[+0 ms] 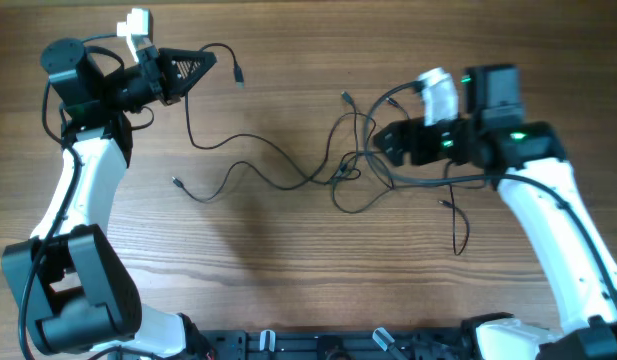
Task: Untangle cables
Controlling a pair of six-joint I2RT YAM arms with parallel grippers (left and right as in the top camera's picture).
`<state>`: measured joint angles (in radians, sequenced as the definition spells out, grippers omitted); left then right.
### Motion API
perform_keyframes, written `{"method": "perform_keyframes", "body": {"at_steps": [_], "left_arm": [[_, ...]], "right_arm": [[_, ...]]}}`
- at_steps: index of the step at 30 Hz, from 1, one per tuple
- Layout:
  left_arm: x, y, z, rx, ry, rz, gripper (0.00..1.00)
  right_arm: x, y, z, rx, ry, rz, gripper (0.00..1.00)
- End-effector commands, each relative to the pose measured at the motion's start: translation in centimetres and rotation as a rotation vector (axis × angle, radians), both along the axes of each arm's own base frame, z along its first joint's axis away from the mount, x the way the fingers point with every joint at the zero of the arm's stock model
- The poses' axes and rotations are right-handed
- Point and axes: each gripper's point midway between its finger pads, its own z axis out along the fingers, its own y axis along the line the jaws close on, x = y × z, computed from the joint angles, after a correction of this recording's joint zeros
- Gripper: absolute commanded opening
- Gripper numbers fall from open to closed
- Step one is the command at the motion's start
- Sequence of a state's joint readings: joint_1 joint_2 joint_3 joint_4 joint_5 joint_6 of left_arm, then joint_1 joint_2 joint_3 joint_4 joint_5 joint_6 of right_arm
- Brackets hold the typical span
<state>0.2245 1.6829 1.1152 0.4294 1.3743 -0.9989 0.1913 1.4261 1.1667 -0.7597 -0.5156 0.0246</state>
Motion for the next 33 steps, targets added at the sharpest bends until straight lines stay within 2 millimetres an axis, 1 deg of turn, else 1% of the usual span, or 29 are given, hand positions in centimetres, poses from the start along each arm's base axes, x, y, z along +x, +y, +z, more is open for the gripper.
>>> {"method": "perform_keyframes", "body": {"at_steps": [1,2,3,5,6,7,9,10,11,12,13,14,15,17,18,19,20,21,22,23,24,25,28,30,31,33], "left_arm": [[-0.2,0.0,0.5,0.013,-0.034,0.003,0.04],[-0.2,0.0,0.4,0.011,-0.024,0.003,0.04],[-0.2,0.0,0.2,0.007,-0.006,0.002,0.04],[-0.3,0.0,-0.1,0.001,0.021,0.002,0.04],[-0.3,-0.1,-0.1,0.000,0.027,0.002,0.04],[-0.3,0.0,-0.1,0.000,0.026,0.003,0.04],[0.0,0.1,-0.2,0.003,0.027,0.019,0.04],[0.1,0.1,-0.2,0.004,0.027,0.026,0.04],[0.2,0.2,-0.2,0.005,0.028,0.031,0.04],[0.2,0.2,-0.2,0.005,0.028,0.032,0.04],[0.2,0.2,-0.2,0.005,0.027,0.031,0.04],[0.2,0.2,-0.2,0.005,0.027,0.031,0.04],[0.2,0.2,-0.2,0.005,0.027,0.031,0.04],[0.2,0.2,-0.2,0.011,0.015,0.031,0.04],[0.3,0.4,-0.1,0.021,-0.011,0.038,0.04],[0.5,1.0,0.4,0.027,-0.045,0.054,0.04],[0.6,1.8,1.0,0.025,-0.067,0.073,0.04],[0.8,3.3,1.8,0.008,-0.070,0.104,0.04],[0.8,3.9,2.1,0.004,-0.072,0.118,0.04],[0.9,4.9,2.4,-0.003,-0.070,0.142,0.04],[1.0,6.1,2.7,-0.012,-0.064,0.170,0.04],[1.0,7.4,2.7,-0.020,-0.049,0.202,0.04],[0.9,10.5,2.7,-0.020,-0.046,0.273,0.04],[0.7,12.8,2.7,-0.036,-0.022,0.327,0.04],[0.4,15.2,2.7,-0.044,-0.011,0.386,0.04],[-0.2,18.2,2.7,-0.044,-0.013,0.461,0.04]], "right_arm": [[-1.9,2.3,-4.3,-0.019,0.222,-0.108,1.00],[-1.9,1.9,-5.7,-0.043,0.309,-0.257,1.00],[-2.6,2.0,-7.3,-0.035,0.448,-0.440,1.00],[-3.7,2.8,-9.0,-0.004,0.609,-0.621,1.00],[-4.0,3.2,-9.8,-0.001,0.663,-0.682,1.00],[-4.0,3.5,-10.4,0.002,0.685,-0.714,1.00],[-3.7,4.5,-12.1,0.005,0.734,-0.763,1.00],[-3.9,4.9,-13.0,-0.005,0.760,-0.783,0.99],[-4.1,5.2,-13.7,-0.013,0.782,-0.802,0.96],[-4.3,5.7,-14.6,-0.021,0.806,-0.822,0.85],[-4.2,6.1,-15.4,-0.022,0.813,-0.828,0.49],[-4.2,6.6,-15.7,-0.015,0.826,-0.809,0.04],[-3.9,7.5,-15.5,0.018,0.824,-0.761,0.04],[-2.6,7.9,-14.8,0.039,0.726,-0.665,0.04],[-1.8,7.6,-14.1,0.045,0.673,-0.625,0.04],[-1.3,6.8,-12.9,0.050,0.627,-0.594,0.04],[-1.0,5.7,-12.0,0.049,0.601,-0.595,0.04],[-0.8,2.3,-10.3,0.014,0.554,-0.662,0.04],[-0.8,0.7,-9.8,-0.010,0.533,-0.698,0.04],[-0.9,-2.2,-8.8,-0.051,0.497,-0.775,0.04],[-1.3,-5.6,-7.5,-0.111,0.444,-0.855,0.04],[-1.8,-9.4,-5.8,-0.159,0.380,-0.944,0.04],[-3.6,-16.6,-2.7,-0.255,0.265,-1.134,0.04],[-5.0,-20.6,-0.9,-0.303,0.202,-1.244,0.04],[-5.8,-22.8,0.0,-0.314,0.173,-1.291,0.04],[-6.6,-24.8,0.4,-0.310,0.168,-1.352,0.04]]}}
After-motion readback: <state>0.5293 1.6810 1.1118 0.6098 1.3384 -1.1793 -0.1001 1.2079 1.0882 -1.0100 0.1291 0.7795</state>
